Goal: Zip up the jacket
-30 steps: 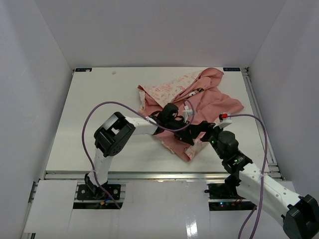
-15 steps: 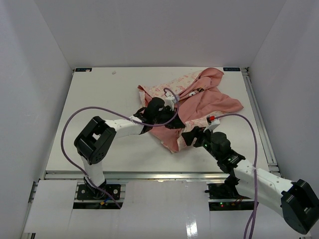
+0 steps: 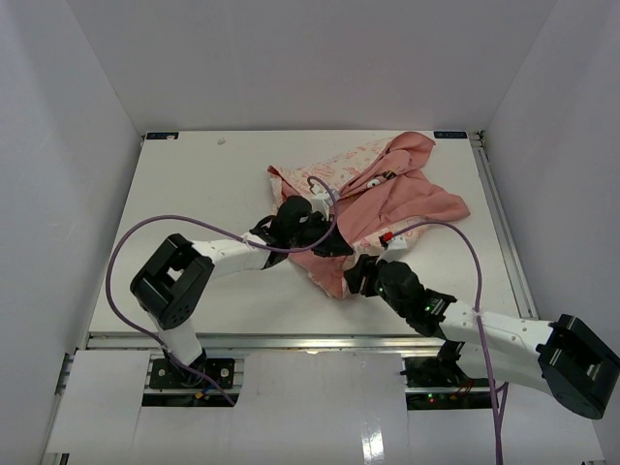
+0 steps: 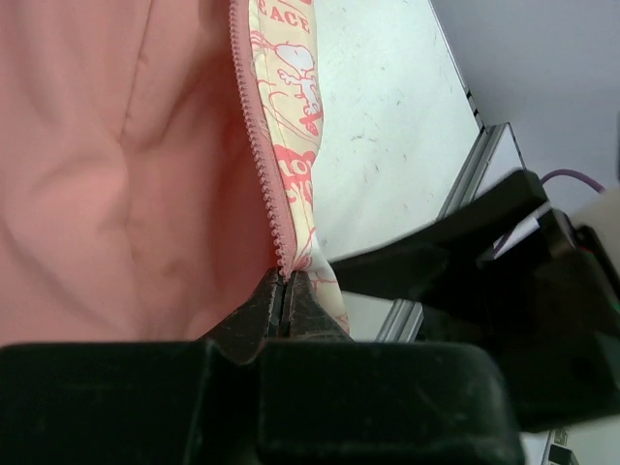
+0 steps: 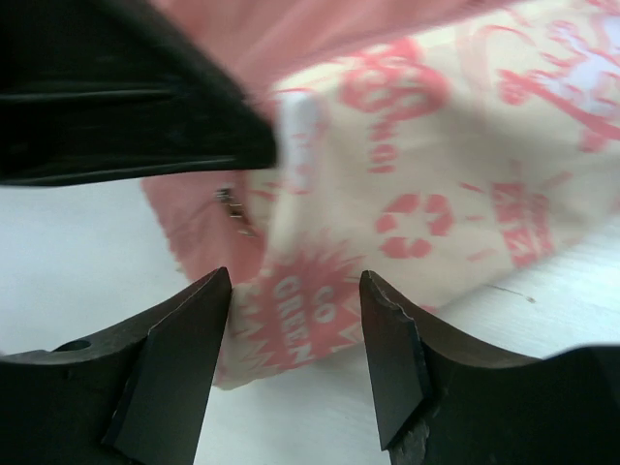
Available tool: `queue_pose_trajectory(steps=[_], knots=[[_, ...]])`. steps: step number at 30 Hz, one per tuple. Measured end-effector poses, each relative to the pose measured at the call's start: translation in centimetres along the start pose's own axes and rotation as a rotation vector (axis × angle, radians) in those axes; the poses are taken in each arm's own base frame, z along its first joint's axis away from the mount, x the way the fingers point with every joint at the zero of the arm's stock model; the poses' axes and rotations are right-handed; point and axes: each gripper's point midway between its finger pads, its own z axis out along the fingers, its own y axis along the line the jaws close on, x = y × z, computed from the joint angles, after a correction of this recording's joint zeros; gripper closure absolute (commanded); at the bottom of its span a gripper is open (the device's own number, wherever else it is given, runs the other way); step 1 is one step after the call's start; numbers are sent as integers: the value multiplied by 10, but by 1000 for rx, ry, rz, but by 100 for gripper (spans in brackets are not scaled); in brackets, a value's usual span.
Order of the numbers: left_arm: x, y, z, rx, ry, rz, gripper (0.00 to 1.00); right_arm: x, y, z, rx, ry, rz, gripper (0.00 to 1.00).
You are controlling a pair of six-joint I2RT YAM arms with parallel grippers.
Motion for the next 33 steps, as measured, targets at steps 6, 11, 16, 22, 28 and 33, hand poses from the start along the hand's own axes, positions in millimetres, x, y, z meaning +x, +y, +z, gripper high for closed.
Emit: queue_pose_trajectory(steps=[6, 11, 16, 22, 28, 33], knots=[[-9, -27, -18, 69, -23, 25, 100, 2, -25, 1, 132, -24, 30, 39], [3, -29, -21, 95, 16, 16, 100, 1, -31, 2, 163, -29, 4, 38], [11, -28, -22, 107, 33, 15, 100, -9, -23, -7, 83, -80, -49, 38], [18, -26, -23, 118, 41, 17, 100, -22, -5, -19, -70, -169, -85, 38], [21, -28, -23, 141, 41, 24, 100, -26, 20, -19, -195, -184, -146, 38], [25, -33, -25, 175, 50, 24, 100, -25, 31, -21, -269, -196, -178, 42]])
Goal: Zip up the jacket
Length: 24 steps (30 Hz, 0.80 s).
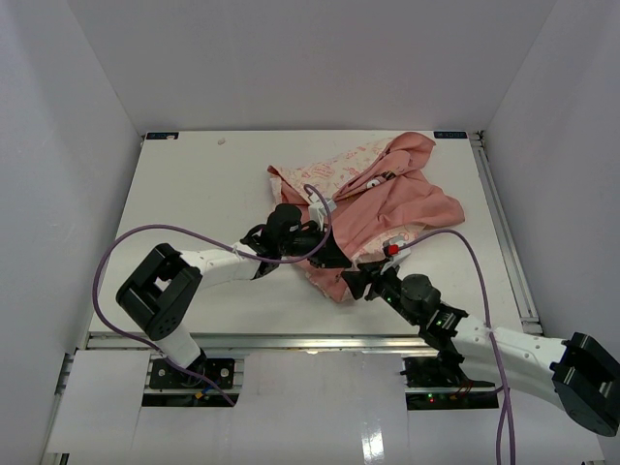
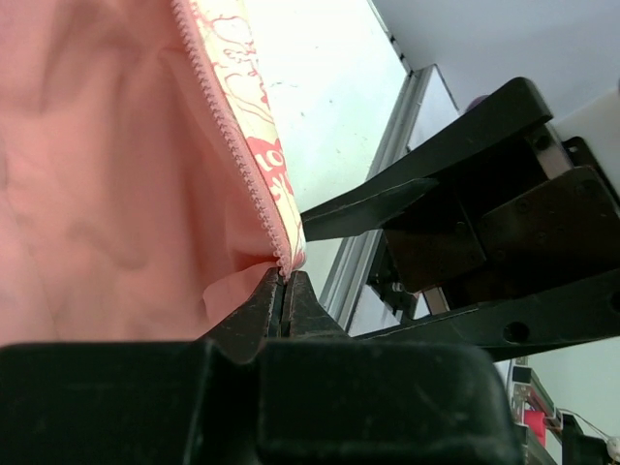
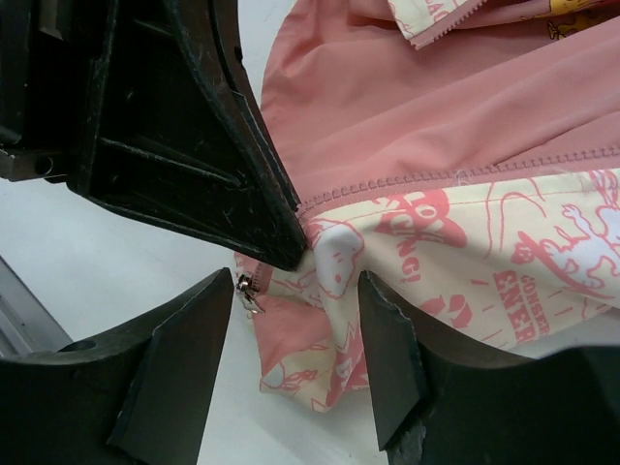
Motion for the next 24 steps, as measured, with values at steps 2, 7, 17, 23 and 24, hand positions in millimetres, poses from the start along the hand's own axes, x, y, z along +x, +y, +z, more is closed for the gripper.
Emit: queue_pose_trajectory(steps=[2, 7, 17, 23, 24], knots=[[0, -4, 0, 21, 0, 4, 100, 0, 1, 0, -9, -2, -9, 44], [-2, -13, -1, 66, 0, 12, 100, -2, 3, 1, -19, -10, -16, 44], [0, -14, -1, 78, 7, 28, 100, 17, 6, 4, -53, 41, -49, 46], [0, -9, -2, 66, 7, 42, 100, 17, 9, -1, -83, 22, -44, 49], [-1, -8, -3, 64, 6, 44, 100, 16, 9, -2, -86, 15, -42, 50]])
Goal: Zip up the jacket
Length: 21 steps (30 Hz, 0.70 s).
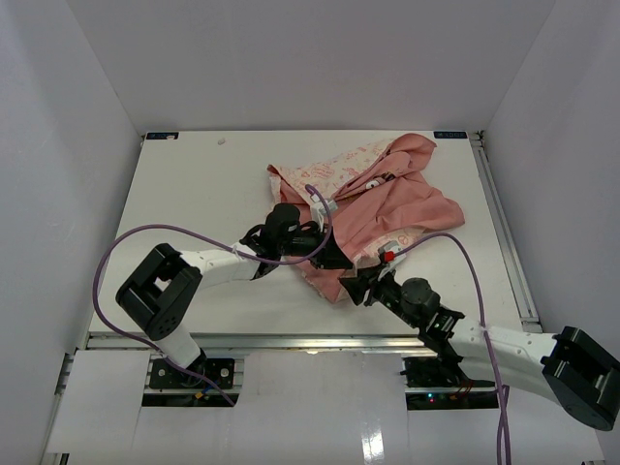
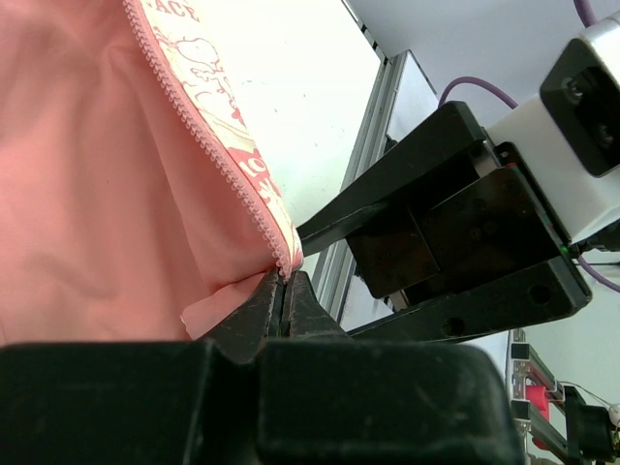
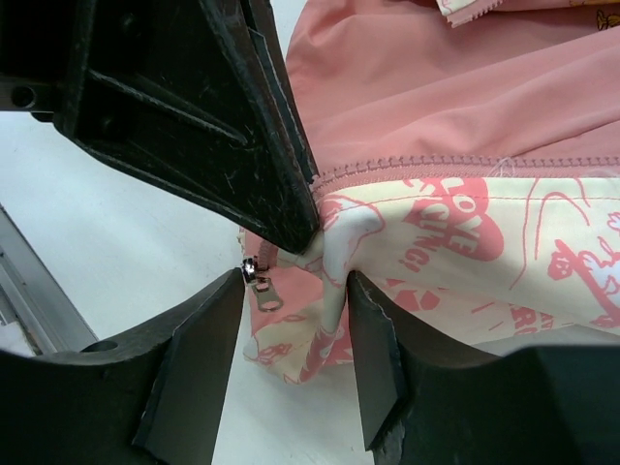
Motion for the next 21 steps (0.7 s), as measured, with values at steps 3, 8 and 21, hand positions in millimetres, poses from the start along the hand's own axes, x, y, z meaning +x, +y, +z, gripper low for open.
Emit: queue_pose_trajectory(steps=[3, 8, 21], knots=[[-4, 5, -3, -9, -10, 1, 100, -2, 1, -2, -7, -12, 3, 51], [-8, 10, -7, -17, -21, -5, 100, -2, 3, -1, -17, -17, 3, 56], [-1, 1, -9, 55, 1, -13, 82, 16, -2, 5, 0, 49, -7, 92]])
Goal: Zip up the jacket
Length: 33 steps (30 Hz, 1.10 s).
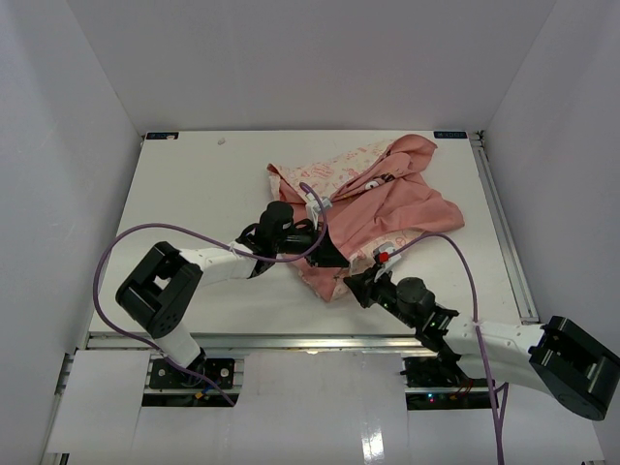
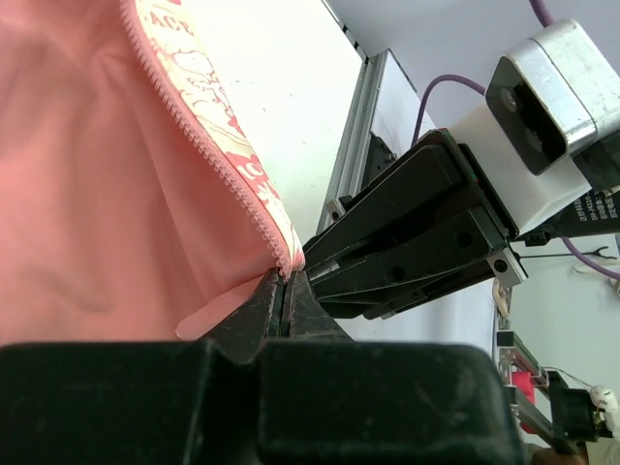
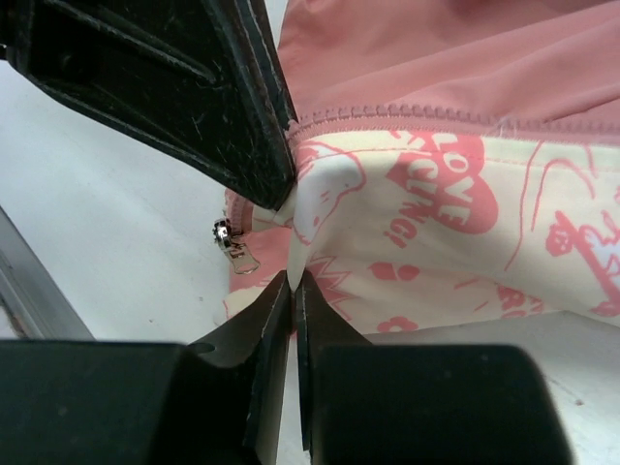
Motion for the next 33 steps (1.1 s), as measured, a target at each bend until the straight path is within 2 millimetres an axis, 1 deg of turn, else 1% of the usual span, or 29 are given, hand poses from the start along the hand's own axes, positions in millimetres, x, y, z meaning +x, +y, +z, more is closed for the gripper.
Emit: queue_pose_trajectory(steps=[1, 2, 5, 9, 12, 15, 18, 19, 20, 21, 22, 26, 27, 31, 33], knots=[[0, -1, 0, 4, 2, 0, 74, -1, 1, 0, -1, -3, -1, 92], [1, -1, 0, 6, 2, 4, 69, -3, 1, 1, -2, -6, 0, 92], [2, 1, 0, 1, 8, 16, 60, -6, 2, 0, -4, -16, 3, 92], [9, 9, -2, -32, 28, 29, 53, -13, 4, -2, -12, -41, 8, 92], [14, 17, -3, -64, 42, 43, 54, -19, 5, -3, -15, -58, 11, 92], [17, 23, -4, -93, 52, 57, 57, -21, 5, -4, -16, -64, 13, 92], [17, 25, -5, -105, 53, 75, 58, -21, 6, -5, -16, -64, 14, 92], [17, 26, -5, -105, 54, 79, 61, -21, 6, -5, -17, -64, 14, 92], [17, 26, -5, -105, 54, 82, 62, -21, 6, -5, -17, -63, 14, 92], [17, 26, -5, -104, 55, 86, 68, -20, 6, -5, -19, -61, 13, 92], [17, 26, -5, -102, 55, 88, 76, -20, 6, -5, -20, -59, 13, 92], [17, 22, -5, -82, 59, 97, 99, -18, 6, -5, -20, -51, 12, 92], [17, 21, -5, -74, 60, 98, 100, -18, 6, -5, -20, -49, 12, 92], [17, 16, -5, -49, 61, 100, 100, -18, 6, -5, -22, -47, 12, 91], [16, 13, -5, -39, 62, 97, 100, -18, 7, -5, -23, -47, 12, 87]])
